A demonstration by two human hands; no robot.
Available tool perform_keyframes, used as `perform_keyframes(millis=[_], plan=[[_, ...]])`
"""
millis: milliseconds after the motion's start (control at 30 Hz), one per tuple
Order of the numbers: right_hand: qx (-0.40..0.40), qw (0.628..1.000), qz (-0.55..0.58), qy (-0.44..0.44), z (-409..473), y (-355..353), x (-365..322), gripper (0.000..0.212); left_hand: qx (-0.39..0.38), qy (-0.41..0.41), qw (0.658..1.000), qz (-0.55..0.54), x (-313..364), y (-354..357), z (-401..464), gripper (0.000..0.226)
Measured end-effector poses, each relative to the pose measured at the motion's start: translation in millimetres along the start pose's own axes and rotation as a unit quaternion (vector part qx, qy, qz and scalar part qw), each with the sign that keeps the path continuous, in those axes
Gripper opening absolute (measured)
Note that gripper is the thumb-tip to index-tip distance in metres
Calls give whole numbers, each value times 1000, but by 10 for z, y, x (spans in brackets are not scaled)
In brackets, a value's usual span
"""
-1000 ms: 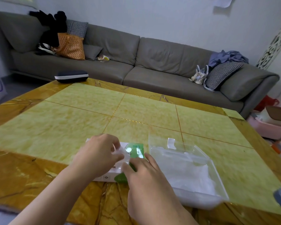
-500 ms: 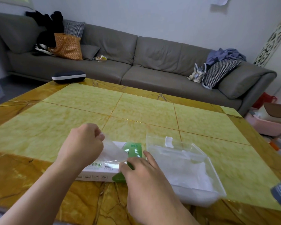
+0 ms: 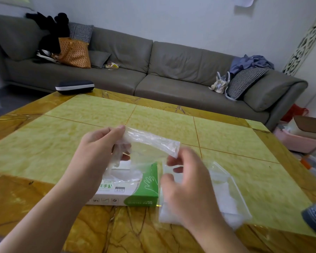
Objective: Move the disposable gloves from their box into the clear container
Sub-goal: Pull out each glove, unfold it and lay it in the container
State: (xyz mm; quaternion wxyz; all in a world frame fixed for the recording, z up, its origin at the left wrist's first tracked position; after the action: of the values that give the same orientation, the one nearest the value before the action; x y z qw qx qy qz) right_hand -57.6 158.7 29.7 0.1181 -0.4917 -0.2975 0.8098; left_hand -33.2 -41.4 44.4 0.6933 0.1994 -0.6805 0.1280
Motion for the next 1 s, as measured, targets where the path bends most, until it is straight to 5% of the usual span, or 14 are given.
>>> perform_keyframes(millis=[133,200,300,400,500,600,900,1000], plan=[[-1,997,72,12,98,-226,58,79,-36,-4,998,55,-24,133,-80,46],[24,998,54,-8,116,-286,57,66,-64,0,994,88,-35,196,-117,51],[72,984,157,43,126,-376,54,10,-106,-13,987,119,-56,245,-133,65],[85,948,267,149,132,-411,105,22,-177,-36,977,116,-37,244,-178,75],[76,933,293,193,140,-399,149,25,-230,-49,964,126,-15,306,-249,54],[62,933,285,211,161,-467,247,24,-160,-33,981,100,-54,369,-218,22],[22,954,222,199,193,-724,489,28,-53,-105,990,-77,-154,276,-33,39],[17,957,216,191,192,-747,521,30,-103,-118,984,-89,-140,296,-39,45]])
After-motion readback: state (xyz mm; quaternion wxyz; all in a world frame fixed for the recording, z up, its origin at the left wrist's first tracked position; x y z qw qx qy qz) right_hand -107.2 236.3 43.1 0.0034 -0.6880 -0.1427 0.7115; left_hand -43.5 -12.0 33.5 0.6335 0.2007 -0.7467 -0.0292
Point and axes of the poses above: each hand's wrist, its own z-axis towards the middle knuckle, its own y-axis out of the palm, x = y × z, the point moved 1 cm from there along z, towards the middle knuckle, and after that the axes turned 2 degrees about -x, right-handed, at the moved point
